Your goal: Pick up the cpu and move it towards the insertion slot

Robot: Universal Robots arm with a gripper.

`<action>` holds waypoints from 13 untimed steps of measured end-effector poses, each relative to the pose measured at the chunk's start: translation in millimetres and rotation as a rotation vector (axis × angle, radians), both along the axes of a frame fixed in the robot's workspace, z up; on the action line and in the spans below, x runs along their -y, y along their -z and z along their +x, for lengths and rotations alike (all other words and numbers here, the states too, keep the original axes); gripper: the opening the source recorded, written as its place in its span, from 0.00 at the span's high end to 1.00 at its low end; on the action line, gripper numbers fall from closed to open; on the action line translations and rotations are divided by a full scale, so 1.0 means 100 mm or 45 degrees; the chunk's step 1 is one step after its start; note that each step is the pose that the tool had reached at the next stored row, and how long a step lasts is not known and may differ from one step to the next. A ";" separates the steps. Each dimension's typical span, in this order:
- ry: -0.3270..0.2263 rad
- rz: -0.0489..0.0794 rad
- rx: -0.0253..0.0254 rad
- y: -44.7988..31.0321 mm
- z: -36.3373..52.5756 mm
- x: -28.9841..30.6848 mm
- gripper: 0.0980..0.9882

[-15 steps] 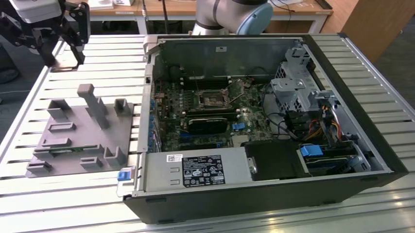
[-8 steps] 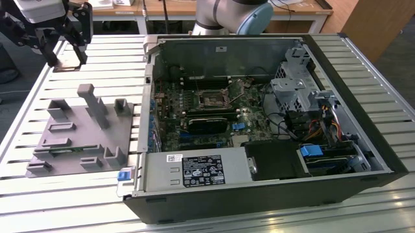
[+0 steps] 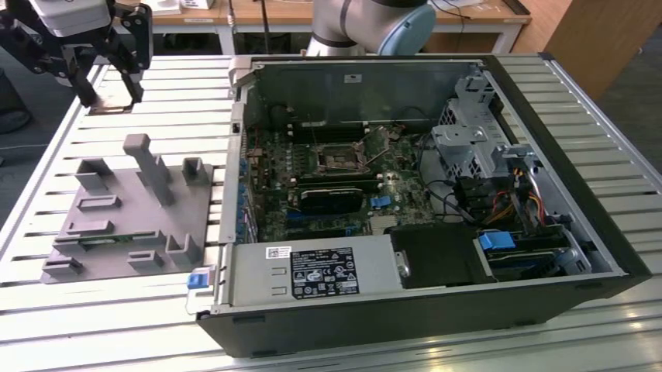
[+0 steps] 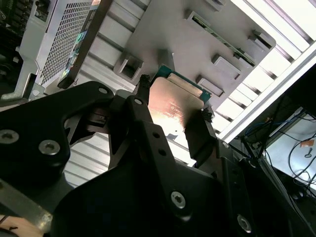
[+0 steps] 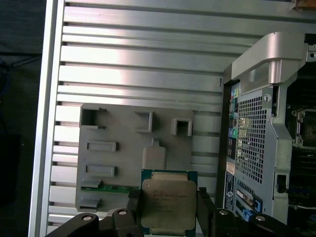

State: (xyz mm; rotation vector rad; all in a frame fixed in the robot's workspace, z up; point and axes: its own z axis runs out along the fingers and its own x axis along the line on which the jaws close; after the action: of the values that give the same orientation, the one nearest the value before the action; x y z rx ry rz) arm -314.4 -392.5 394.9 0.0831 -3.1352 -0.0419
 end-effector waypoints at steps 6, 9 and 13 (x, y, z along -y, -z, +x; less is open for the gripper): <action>0.000 0.000 -0.0003 0.000 0.031 0.000 0.50; 0.000 0.000 -0.0004 0.000 0.046 0.000 0.50; 0.000 0.000 -0.0005 0.000 0.066 0.000 0.50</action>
State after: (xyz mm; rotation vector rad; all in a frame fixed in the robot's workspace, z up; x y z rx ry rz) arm -307.9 -392.4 394.9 0.0831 -3.1348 -0.0418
